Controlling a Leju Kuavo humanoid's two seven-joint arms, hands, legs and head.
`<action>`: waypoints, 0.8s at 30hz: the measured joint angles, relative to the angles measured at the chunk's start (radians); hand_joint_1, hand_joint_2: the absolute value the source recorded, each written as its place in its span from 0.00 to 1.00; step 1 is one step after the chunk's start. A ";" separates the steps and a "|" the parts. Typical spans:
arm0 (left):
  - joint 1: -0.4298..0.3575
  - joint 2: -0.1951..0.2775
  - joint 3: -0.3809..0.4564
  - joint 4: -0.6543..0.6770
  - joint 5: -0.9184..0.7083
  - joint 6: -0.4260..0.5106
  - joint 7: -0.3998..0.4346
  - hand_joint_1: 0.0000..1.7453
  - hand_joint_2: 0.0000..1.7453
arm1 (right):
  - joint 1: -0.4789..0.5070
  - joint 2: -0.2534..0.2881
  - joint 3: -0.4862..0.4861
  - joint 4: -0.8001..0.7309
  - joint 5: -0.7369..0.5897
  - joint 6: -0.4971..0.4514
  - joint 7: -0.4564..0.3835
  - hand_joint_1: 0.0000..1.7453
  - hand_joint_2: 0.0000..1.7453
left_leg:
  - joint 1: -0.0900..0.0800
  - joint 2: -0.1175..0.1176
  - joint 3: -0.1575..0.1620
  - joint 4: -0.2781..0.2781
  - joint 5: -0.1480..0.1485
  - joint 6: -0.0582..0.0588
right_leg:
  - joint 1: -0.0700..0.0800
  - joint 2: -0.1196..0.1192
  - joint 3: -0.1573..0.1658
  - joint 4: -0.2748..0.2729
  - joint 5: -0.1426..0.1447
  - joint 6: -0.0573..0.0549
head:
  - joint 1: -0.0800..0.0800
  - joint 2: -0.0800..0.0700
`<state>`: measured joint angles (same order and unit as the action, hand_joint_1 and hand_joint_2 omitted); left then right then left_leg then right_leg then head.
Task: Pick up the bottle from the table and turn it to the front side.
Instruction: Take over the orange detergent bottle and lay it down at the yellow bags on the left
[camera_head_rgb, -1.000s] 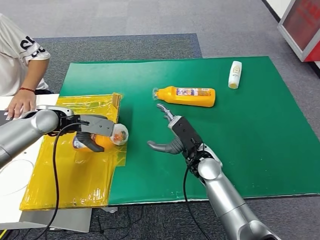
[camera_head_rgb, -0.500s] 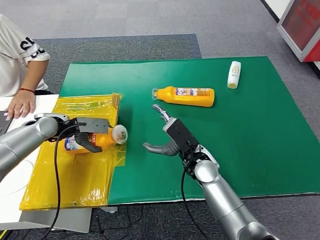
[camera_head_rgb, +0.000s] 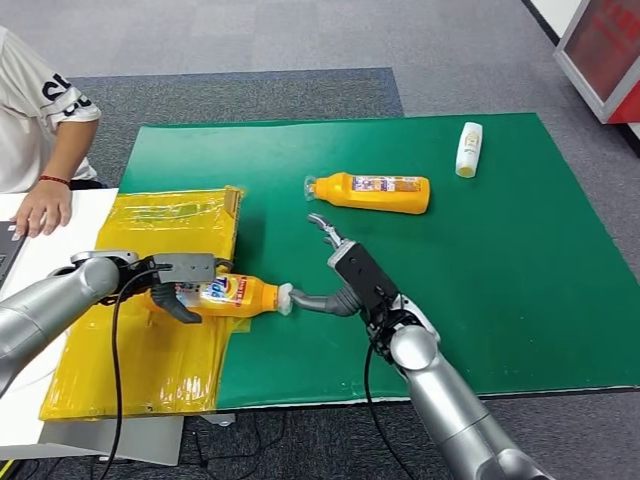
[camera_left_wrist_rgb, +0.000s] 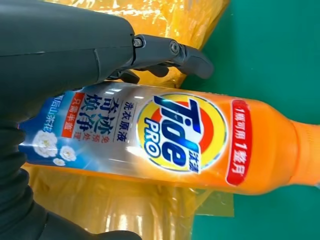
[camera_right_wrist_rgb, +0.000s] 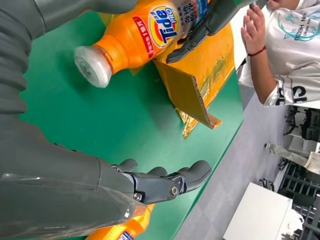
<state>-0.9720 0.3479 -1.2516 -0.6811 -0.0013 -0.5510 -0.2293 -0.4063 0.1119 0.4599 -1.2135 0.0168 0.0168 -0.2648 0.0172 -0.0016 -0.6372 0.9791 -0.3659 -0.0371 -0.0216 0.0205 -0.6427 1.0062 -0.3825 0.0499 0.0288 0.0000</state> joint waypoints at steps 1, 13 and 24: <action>0.011 0.005 0.013 -0.009 0.002 0.005 -0.017 0.00 1.00 | 0.001 -0.001 0.001 0.000 -0.001 -0.002 0.001 0.00 1.00 | 0.000 0.000 0.000 0.000 0.000 0.000 | 0.000 0.000 0.000 0.000 0.000 0.000 | 0.000 0.000; 0.199 0.107 0.226 -0.201 0.055 -0.013 -0.213 0.00 1.00 | 0.010 -0.026 0.018 -0.015 -0.023 -0.012 -0.001 0.00 1.00 | 0.000 0.000 0.000 0.000 0.000 0.000 | 0.000 0.000 0.000 0.000 -0.001 0.000 | 0.000 0.000; 0.472 0.163 0.526 -0.410 0.038 -0.117 -0.447 0.00 1.00 | 0.021 -0.056 0.025 -0.052 -0.034 0.007 -0.032 0.00 1.00 | 0.000 0.000 0.000 0.000 -0.001 -0.001 | 0.000 0.000 -0.001 0.000 -0.001 -0.001 | 0.000 0.000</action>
<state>-0.5000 0.5109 -0.7258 -1.0913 0.0362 -0.6680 -0.6762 -0.3852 0.0554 0.4851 -1.2650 -0.0176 0.0237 -0.2972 0.0173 -0.0014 -0.6373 0.9788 -0.3668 -0.0377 -0.0215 0.0205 -0.6433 1.0059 -0.3839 0.0491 0.0287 0.0000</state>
